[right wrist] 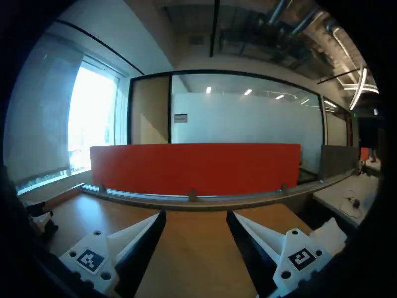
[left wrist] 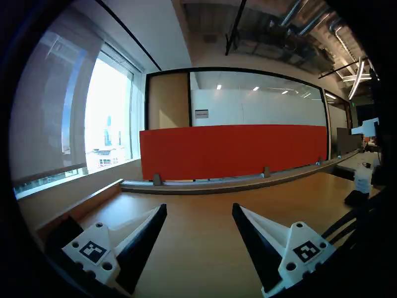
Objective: Fold towel
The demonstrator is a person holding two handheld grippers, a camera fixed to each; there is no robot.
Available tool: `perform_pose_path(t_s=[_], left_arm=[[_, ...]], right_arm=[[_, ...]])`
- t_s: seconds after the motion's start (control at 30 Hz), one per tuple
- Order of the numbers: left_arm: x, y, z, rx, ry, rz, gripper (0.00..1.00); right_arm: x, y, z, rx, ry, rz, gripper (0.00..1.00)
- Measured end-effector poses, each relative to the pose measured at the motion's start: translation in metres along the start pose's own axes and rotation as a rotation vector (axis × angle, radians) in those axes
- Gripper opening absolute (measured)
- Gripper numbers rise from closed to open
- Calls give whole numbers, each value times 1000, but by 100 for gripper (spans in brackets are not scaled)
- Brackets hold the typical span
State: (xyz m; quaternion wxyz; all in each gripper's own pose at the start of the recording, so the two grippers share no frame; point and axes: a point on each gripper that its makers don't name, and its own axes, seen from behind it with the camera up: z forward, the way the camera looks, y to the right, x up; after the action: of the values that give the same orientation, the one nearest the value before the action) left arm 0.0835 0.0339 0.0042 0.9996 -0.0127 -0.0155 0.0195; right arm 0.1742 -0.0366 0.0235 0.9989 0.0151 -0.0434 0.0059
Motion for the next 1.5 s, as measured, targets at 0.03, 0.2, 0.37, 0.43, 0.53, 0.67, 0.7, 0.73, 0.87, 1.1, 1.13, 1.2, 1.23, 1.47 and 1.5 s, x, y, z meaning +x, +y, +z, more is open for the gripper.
perform_pose_path(t_s=[0.03,0.2,0.37,0.43,0.53,0.67,0.7,0.73,0.87,1.1,1.13,1.2,1.23,1.47,1.5], left_arm=[[-3,-1,0,-1,4,-2,98],[-20,-5,-1,3,16,-19,98],[-34,-11,-1,10,24,-29,98],[-38,-13,-1,13,29,-31,98],[-44,-17,0,15,36,-33,98],[-53,-20,1,16,39,-37,98],[-55,-21,1,17,39,-38,98],[-56,-21,1,17,40,-38,98],[-62,-22,0,19,43,-46,98],[-69,-28,-2,27,41,-54,98],[-70,-28,-3,27,41,-54,98],[-72,-29,-3,28,40,-54,98],[-74,-30,-3,30,40,-53,98],[-82,-33,-2,35,35,-55,98],[-82,-33,-2,35,34,-54,98]], right_arm=[[-1,1,-1,-3,2,2,94],[-13,2,-4,-14,9,4,94],[-24,-2,-4,-14,6,-8,95],[-27,-4,-3,-15,6,-11,95],[-29,-8,-2,-15,7,-14,95],[-32,-12,-1,-16,8,-17,95],[-33,-12,0,-16,9,-18,95],[-35,-12,0,-17,9,-18,95],[-41,-14,1,-19,7,-19,95],[-49,-18,1,-15,-1,-28,95],[-50,-18,1,-16,-2,-30,95],[-52,-17,1,-17,-3,-34,95],[-53,-17,1,-17,-4,-34,94],[-55,-18,-1,-16,-7,-39,95],[-56,-18,-1,-16,-7,-41,95]])
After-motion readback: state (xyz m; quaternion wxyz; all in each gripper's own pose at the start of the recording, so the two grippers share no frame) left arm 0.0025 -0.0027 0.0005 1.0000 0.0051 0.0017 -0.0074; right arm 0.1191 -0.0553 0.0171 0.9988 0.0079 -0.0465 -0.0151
